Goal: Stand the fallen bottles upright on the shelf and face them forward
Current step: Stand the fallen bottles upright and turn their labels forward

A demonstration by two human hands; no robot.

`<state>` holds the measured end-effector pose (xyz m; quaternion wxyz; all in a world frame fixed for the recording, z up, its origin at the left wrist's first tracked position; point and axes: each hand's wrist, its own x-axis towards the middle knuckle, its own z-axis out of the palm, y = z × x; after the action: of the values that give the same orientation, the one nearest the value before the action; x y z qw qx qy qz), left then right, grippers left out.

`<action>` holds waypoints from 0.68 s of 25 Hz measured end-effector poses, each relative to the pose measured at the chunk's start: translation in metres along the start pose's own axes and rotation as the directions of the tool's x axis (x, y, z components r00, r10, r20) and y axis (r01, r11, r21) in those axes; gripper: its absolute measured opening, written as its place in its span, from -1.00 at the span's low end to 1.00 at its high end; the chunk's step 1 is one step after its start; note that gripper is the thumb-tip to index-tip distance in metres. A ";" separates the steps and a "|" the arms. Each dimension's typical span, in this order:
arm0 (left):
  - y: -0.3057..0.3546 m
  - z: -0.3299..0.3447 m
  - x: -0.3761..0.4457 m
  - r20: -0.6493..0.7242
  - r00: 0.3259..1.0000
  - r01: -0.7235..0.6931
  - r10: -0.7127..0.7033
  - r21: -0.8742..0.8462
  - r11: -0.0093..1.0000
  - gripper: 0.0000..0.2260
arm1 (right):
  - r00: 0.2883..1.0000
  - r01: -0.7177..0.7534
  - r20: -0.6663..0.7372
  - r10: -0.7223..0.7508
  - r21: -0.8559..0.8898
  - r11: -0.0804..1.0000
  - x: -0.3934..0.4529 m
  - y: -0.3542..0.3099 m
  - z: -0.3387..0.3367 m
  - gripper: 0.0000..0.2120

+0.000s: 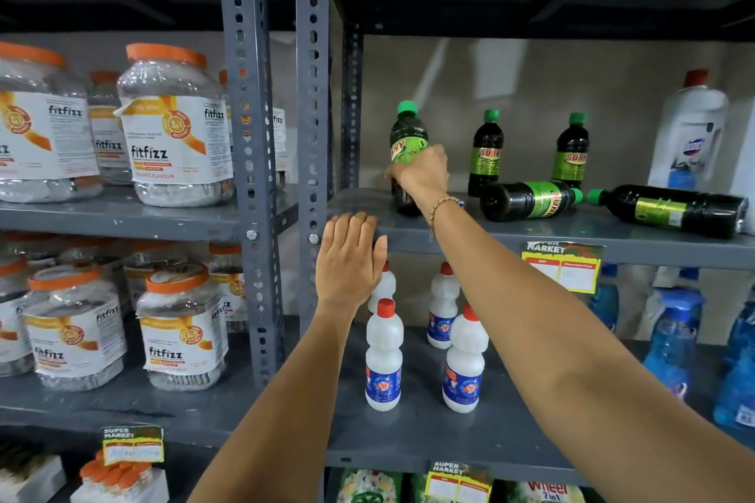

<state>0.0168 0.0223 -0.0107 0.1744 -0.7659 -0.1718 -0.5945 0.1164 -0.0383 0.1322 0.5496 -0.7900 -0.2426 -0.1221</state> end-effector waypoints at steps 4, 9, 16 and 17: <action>-0.001 0.000 0.001 0.016 1.000 0.012 -0.012 -0.018 1.000 -0.57 | 0.995 0.039 -0.093 -0.031 0.090 0.995 0.004 0.016 0.011 -0.24; -0.001 -0.002 0.001 0.013 1.000 0.009 -0.009 -0.012 1.000 -0.60 | 0.991 0.074 0.106 -0.085 0.102 0.992 0.010 0.023 0.010 -0.17; 0.000 -0.004 0.001 0.024 1.000 0.012 -0.012 -0.017 1.000 -0.64 | 0.980 0.086 0.173 -0.094 0.057 0.995 0.015 0.045 -0.005 -0.21; 0.000 -0.005 0.001 0.029 1.000 0.012 -0.011 -0.025 1.000 -0.64 | 0.984 0.096 0.148 -0.096 0.010 0.995 0.014 0.045 -0.006 -0.15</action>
<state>0.0127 0.0195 -0.0083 0.1588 -0.7756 -0.1712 -0.5865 0.1519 -0.0526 0.1045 0.5249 -0.7834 -0.3208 -0.0890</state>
